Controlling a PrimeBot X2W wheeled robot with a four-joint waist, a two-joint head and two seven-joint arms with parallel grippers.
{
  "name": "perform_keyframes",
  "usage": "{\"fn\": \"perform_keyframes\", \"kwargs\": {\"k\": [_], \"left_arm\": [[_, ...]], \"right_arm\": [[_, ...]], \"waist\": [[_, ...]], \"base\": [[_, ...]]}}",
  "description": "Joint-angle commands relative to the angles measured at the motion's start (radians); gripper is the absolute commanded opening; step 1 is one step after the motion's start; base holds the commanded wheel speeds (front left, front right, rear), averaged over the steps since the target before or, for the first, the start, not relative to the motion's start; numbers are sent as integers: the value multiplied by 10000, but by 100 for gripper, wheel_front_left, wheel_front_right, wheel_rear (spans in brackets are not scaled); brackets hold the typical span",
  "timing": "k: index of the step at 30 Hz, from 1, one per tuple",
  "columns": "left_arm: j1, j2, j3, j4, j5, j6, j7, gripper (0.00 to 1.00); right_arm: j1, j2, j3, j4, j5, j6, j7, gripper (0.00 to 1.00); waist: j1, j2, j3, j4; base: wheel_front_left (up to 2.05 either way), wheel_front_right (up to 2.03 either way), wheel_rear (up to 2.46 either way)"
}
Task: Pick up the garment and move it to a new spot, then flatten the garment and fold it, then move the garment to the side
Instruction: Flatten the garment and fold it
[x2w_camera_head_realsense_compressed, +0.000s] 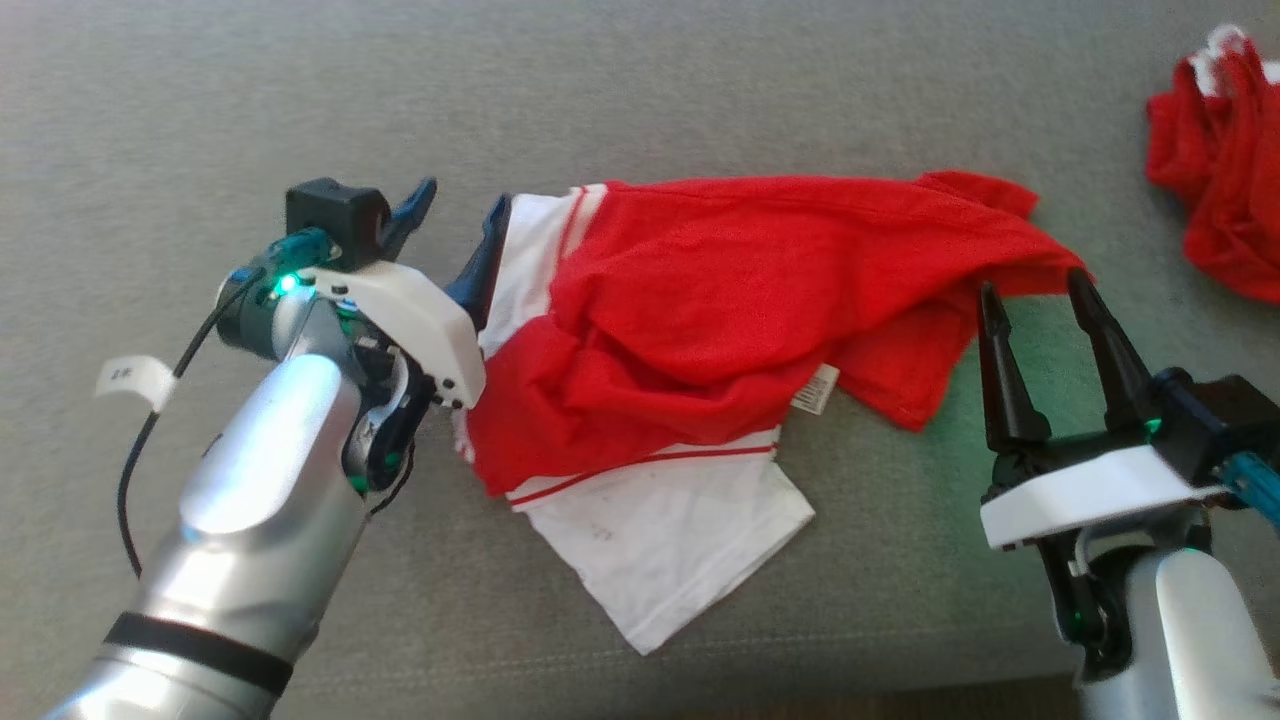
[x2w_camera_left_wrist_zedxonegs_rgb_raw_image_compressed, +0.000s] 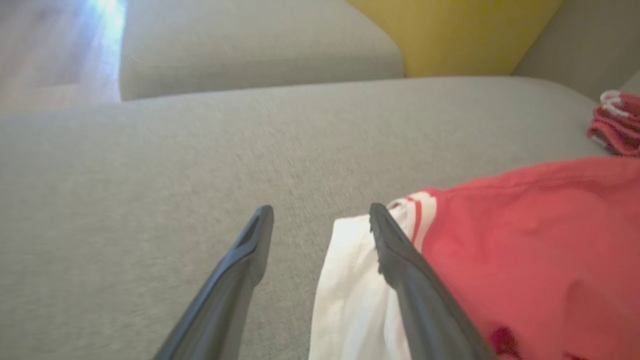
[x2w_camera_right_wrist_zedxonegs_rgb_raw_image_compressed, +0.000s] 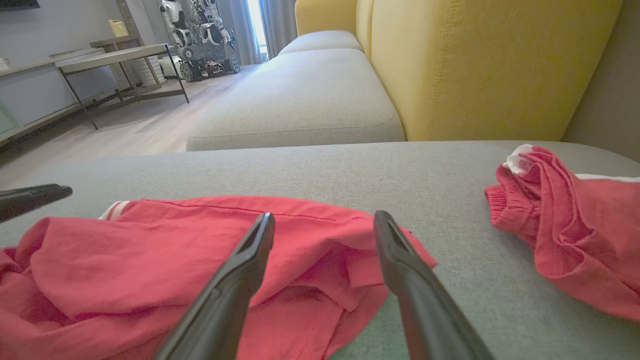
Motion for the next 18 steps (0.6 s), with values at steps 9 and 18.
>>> {"fn": "perform_keyframes", "kwargs": {"k": [9, 18], "left_arm": [[-870, -209, -31, 2566, -697, -965, 1151, 100], [-1349, -181, -167, 3092, -367, -839, 18, 0]], "right_arm": [[-375, -43, 207, 126, 163, 37, -353, 100], [-528, -43, 201, 213, 35, 37, -327, 100]], "waist": [[0, 0, 395, -426], [0, 0, 261, -369]], "base": [[0, 0, 0], [0, 0, 0]]}}
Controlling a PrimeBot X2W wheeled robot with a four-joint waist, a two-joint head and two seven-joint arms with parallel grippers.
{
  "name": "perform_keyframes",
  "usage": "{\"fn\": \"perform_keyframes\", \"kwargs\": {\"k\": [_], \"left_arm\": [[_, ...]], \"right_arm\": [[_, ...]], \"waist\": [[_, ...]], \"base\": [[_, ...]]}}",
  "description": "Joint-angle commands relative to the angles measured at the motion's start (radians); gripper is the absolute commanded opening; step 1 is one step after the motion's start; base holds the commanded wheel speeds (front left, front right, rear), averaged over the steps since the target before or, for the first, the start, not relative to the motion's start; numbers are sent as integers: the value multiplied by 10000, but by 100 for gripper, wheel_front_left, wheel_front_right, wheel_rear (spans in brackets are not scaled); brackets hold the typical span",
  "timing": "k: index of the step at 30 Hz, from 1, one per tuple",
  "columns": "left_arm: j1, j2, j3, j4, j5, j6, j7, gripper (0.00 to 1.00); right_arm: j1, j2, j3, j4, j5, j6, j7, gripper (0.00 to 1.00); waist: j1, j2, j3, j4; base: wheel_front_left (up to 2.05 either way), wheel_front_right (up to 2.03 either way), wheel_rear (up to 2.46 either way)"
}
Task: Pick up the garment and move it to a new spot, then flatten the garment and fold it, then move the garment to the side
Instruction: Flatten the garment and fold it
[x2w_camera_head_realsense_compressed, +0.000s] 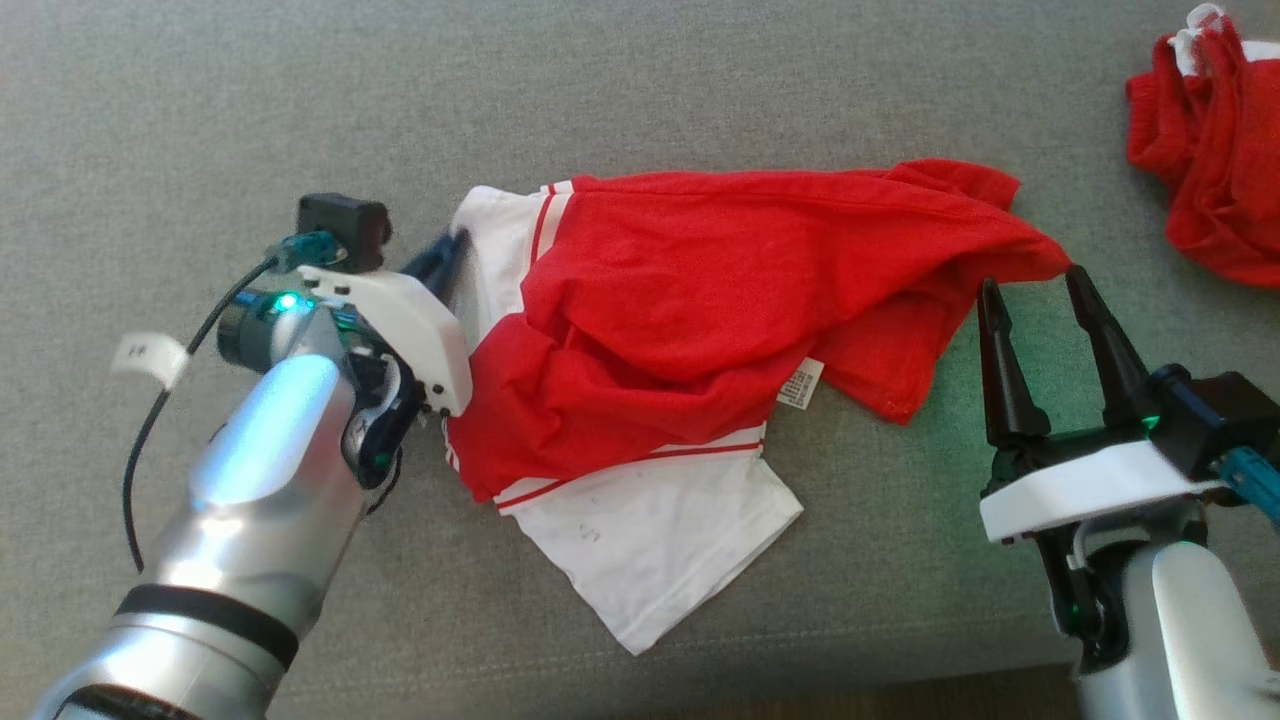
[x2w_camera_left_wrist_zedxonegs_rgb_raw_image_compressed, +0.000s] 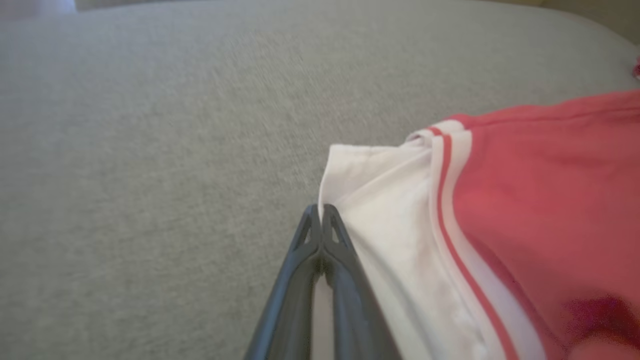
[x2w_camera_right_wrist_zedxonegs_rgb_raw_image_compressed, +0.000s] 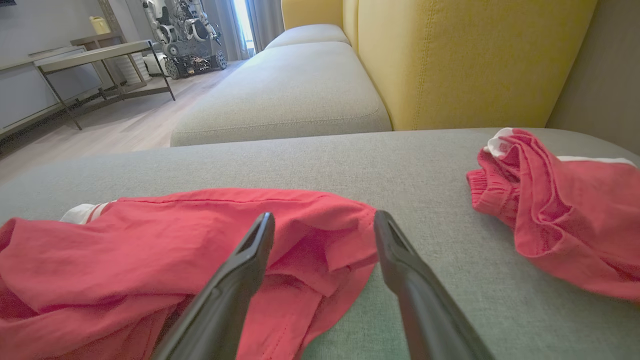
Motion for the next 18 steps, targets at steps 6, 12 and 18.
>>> {"fn": "perform_keyframes", "kwargs": {"k": [6, 12, 18], "left_arm": [[-864, 476, 475, -909, 711, 793, -1908, 0], [-849, 1104, 824, -3410, 1675, 1549, -2213, 0], [713, 2056, 767, -6410, 2585, 2145, -2220, 0]], "right_arm": [[-129, -41, 155, -237, 48, 37, 4, 100], [12, -41, -47, -266, 102, 37, 29, 100], [183, -41, -224, -309, 247, 37, 57, 100]], "waist": [[0, 0, -261, 24], [0, 0, -485, 154], [0, 0, -614, 336]], "base": [[0, 0, 0], [0, 0, 0], [0, 0, 0]]}}
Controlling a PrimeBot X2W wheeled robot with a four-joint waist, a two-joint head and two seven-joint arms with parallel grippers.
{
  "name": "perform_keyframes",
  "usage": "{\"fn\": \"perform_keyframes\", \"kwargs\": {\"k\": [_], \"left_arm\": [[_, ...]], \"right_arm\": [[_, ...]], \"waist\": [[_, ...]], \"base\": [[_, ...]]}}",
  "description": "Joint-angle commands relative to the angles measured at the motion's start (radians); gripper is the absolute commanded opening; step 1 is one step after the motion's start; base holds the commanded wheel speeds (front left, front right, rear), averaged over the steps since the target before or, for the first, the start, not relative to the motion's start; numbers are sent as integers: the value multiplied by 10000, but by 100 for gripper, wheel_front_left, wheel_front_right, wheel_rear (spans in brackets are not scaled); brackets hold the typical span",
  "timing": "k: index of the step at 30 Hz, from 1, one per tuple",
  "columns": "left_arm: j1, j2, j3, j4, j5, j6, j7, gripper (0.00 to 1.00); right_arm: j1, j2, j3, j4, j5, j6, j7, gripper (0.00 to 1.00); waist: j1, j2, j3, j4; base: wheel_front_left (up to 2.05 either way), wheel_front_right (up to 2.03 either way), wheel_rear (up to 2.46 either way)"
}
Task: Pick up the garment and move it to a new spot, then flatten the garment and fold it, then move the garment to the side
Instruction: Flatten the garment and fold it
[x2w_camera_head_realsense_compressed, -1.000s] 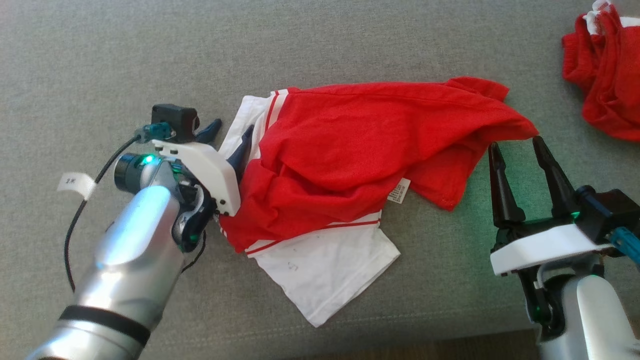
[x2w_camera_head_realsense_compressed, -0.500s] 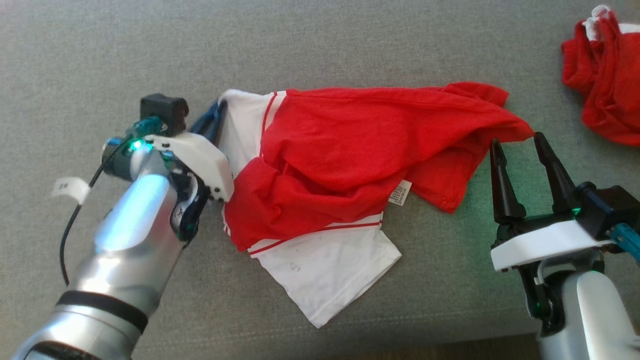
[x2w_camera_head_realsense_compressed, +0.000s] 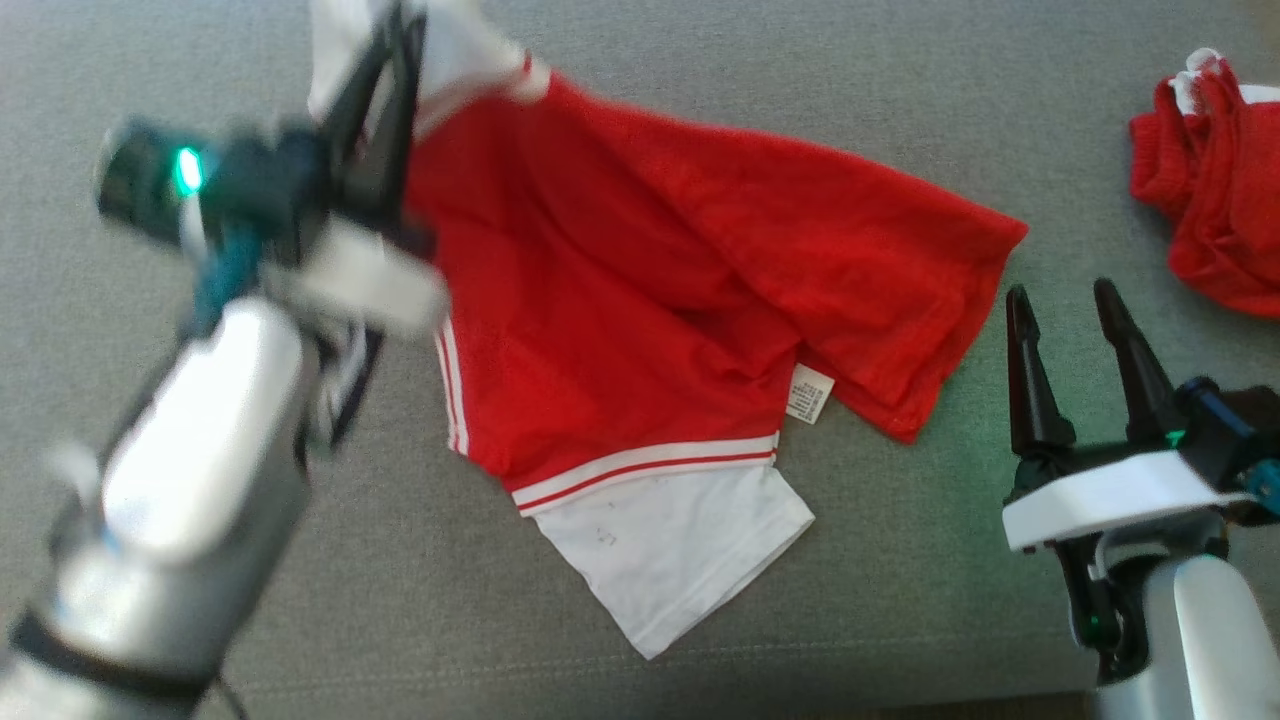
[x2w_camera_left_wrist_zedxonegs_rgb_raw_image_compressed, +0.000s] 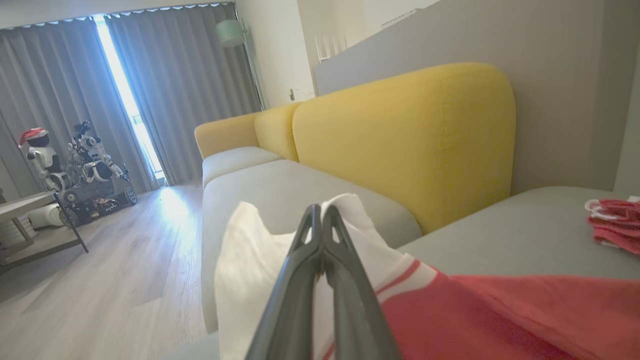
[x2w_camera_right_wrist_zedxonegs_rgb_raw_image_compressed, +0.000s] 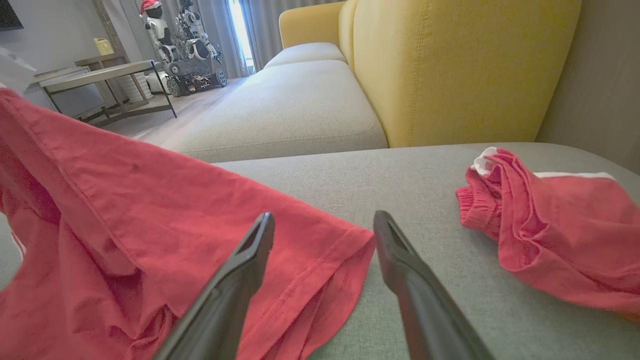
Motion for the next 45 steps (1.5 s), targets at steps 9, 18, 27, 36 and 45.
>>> {"fn": "perform_keyframes", "kwargs": {"k": [9, 18, 27, 36, 45], "left_arm": [[3641, 513, -300, -1048, -582, 669, 240, 0], [4394, -453, -461, 186, -1445, 293, 55, 7], [4514, -762, 307, 30, -1727, 299, -41, 100], [4875, -243, 1453, -1012, -1618, 942, -47, 100], [5813, 388, 1955, -1398, -1935, 1185, 111, 100]], "right_arm": [[24, -41, 100, -434, 125, 37, 91, 100], [-89, -41, -263, -615, -97, 37, 320, 100], [258, -41, -899, -1002, -342, 37, 527, 100], [678, -41, -364, -1027, -556, 37, 613, 100], [1254, -41, 238, -838, -698, 37, 684, 100]], "waist": [[0, 0, 197, 263], [0, 0, 226, 438], [0, 0, -351, 439], [0, 0, -1193, 484], [0, 0, -1826, 444]], "base": [[0, 0, 0], [0, 0, 0], [0, 0, 0], [0, 0, 0], [0, 0, 0]]}}
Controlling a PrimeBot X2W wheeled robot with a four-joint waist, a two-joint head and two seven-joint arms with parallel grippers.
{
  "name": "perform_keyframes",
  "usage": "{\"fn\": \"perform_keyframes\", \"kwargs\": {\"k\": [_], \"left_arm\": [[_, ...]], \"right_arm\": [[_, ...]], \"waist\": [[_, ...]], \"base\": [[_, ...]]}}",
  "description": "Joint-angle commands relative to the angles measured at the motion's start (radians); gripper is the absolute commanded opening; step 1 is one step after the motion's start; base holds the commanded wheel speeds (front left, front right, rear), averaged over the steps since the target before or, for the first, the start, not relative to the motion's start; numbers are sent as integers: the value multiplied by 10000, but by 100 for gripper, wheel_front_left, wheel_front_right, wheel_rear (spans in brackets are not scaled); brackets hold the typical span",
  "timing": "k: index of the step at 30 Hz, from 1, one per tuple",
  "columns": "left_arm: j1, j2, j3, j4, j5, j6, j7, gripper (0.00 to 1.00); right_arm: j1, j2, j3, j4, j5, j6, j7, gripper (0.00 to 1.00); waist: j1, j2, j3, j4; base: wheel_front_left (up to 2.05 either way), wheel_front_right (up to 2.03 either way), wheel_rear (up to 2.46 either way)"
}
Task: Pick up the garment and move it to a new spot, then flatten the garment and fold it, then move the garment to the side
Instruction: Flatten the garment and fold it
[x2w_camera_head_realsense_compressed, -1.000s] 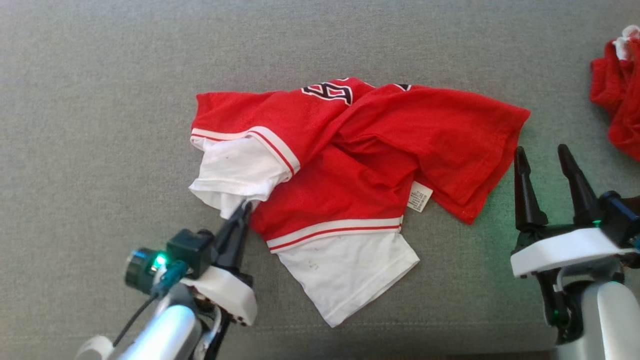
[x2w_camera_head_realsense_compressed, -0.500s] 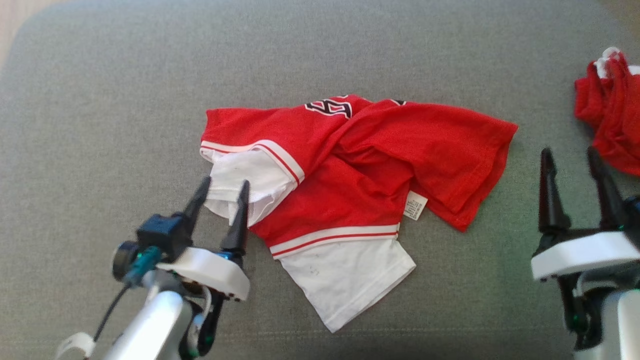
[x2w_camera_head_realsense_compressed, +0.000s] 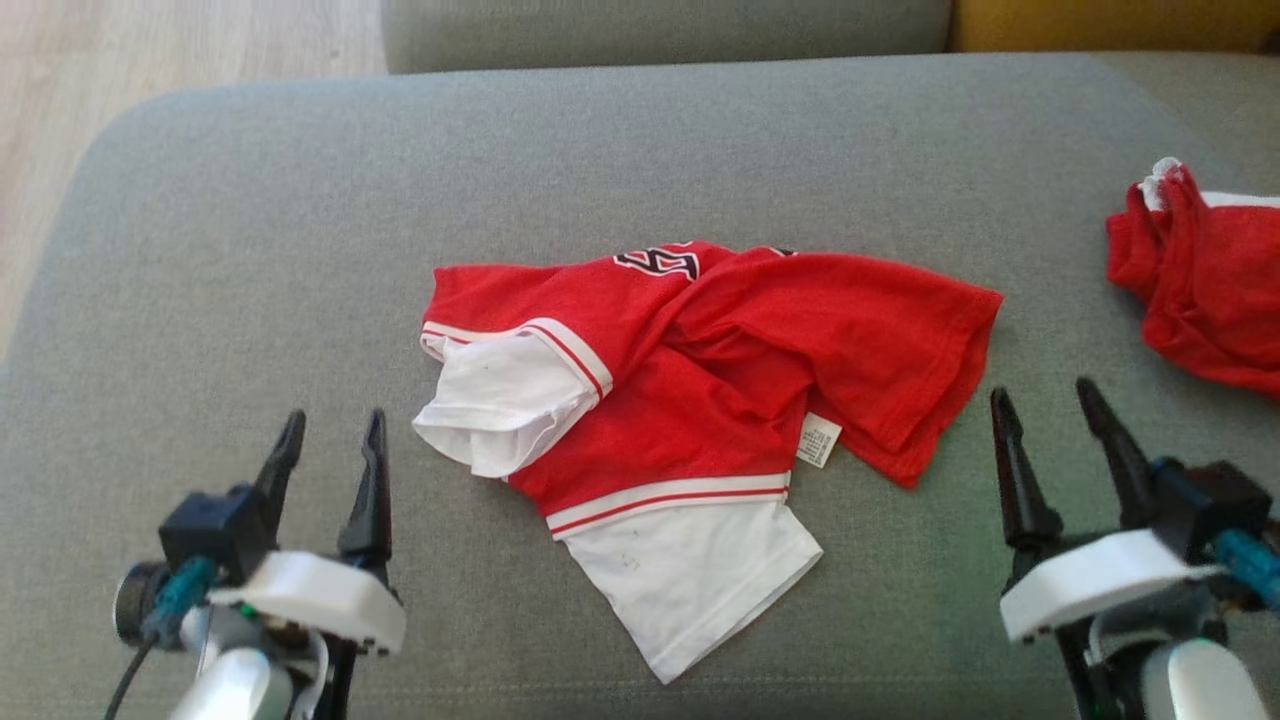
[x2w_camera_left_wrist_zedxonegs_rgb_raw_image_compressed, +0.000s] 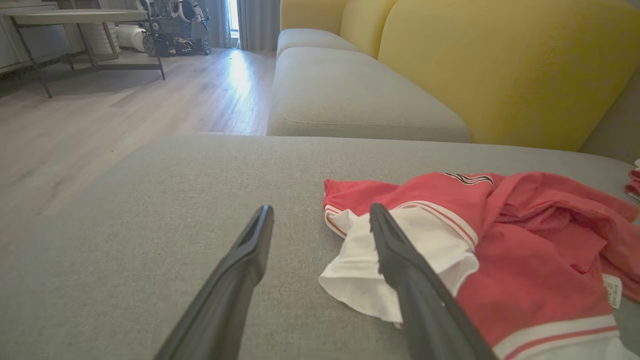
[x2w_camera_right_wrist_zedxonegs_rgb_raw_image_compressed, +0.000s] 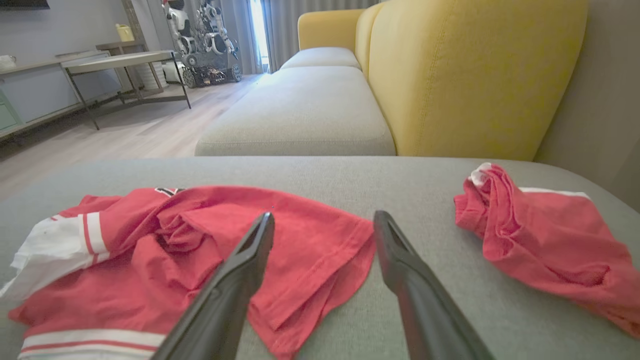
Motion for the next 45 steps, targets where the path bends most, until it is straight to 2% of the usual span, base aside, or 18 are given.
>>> {"fn": "perform_keyframes", "kwargs": {"k": [1, 12, 33, 39, 45], "left_arm": [[-130, 307, 456, -366, -84, 59, 11, 100], [592, 419, 490, -592, -347, 171, 97, 100], [441, 474, 340, -526, -479, 130, 280, 100], [-367, 523, 152, -138, -568, -314, 693, 100], [-1355, 392, -114, 1174, -990, -1168, 1294, 100]], "right_arm": [[-57, -49, 271, -309, -67, 37, 25, 100], [421, -49, 297, -456, 12, 37, 174, 100], [368, -49, 277, -535, 71, 37, 286, 100], [156, -49, 317, -644, 67, 37, 285, 100], [-179, -49, 494, -588, 68, 37, 193, 100]], "waist": [[0, 0, -142, -17], [0, 0, -470, -98], [0, 0, -344, -17], [0, 0, 90, 11], [0, 0, 657, -160]], "base": [[0, 0, 0], [0, 0, 0], [0, 0, 0], [0, 0, 0], [0, 0, 0]]}}
